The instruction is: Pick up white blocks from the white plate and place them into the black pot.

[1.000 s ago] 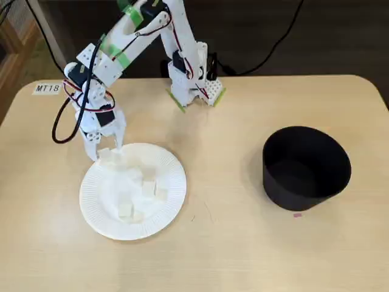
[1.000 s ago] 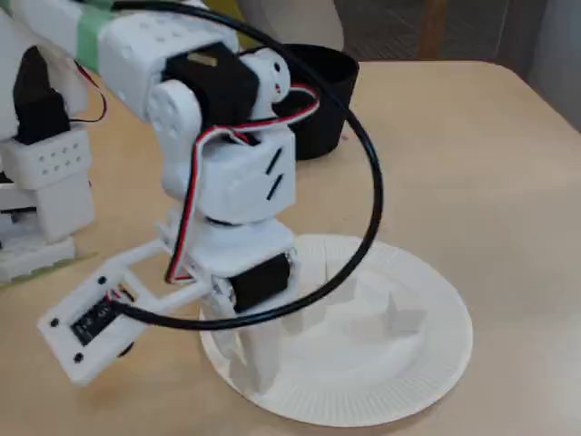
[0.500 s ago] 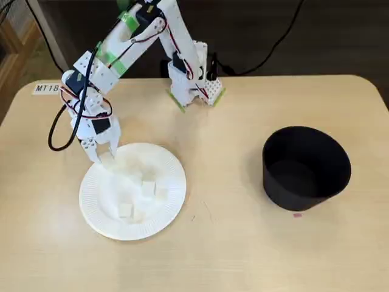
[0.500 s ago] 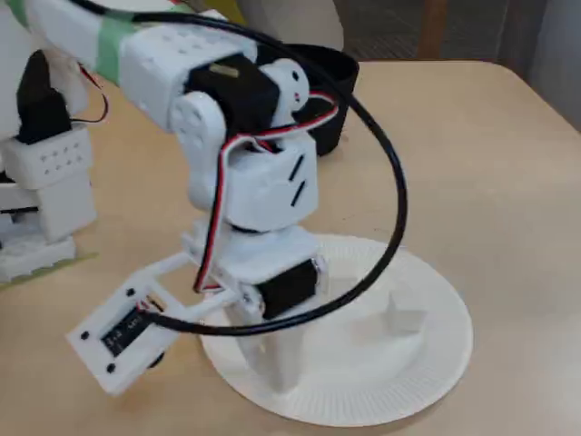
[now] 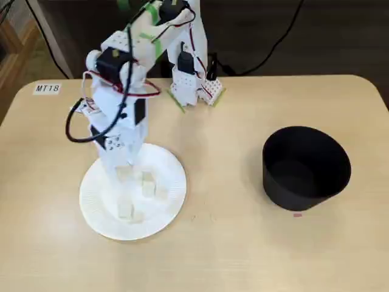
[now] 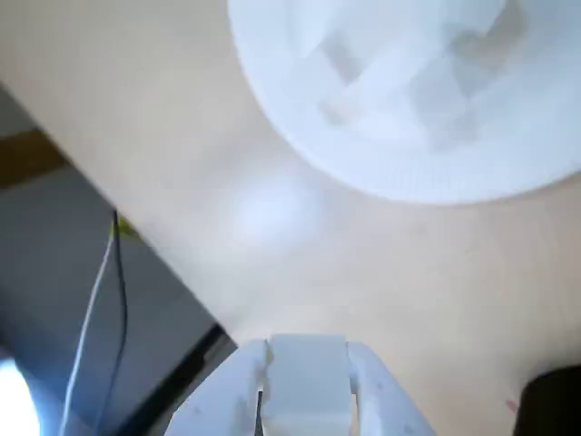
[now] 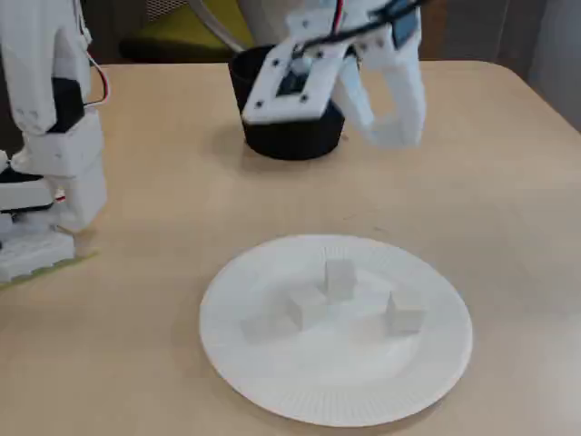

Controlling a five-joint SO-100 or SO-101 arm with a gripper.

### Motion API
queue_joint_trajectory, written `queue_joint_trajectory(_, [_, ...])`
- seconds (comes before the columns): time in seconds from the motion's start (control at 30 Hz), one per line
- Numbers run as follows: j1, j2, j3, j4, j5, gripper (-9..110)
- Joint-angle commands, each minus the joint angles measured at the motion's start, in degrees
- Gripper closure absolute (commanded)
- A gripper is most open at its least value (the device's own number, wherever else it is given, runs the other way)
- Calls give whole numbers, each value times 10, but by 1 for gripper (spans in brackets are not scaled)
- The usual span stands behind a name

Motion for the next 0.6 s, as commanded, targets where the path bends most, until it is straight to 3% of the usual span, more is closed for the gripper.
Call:
queue_joint_trajectory(0.0, [-152,34,-98,6,-59,104])
queue_joint_trajectory(0.23, [-371,25,-76,22,-161,104])
queue_joint_trajectory(0.57, [-442,-72,18,2,-212,104])
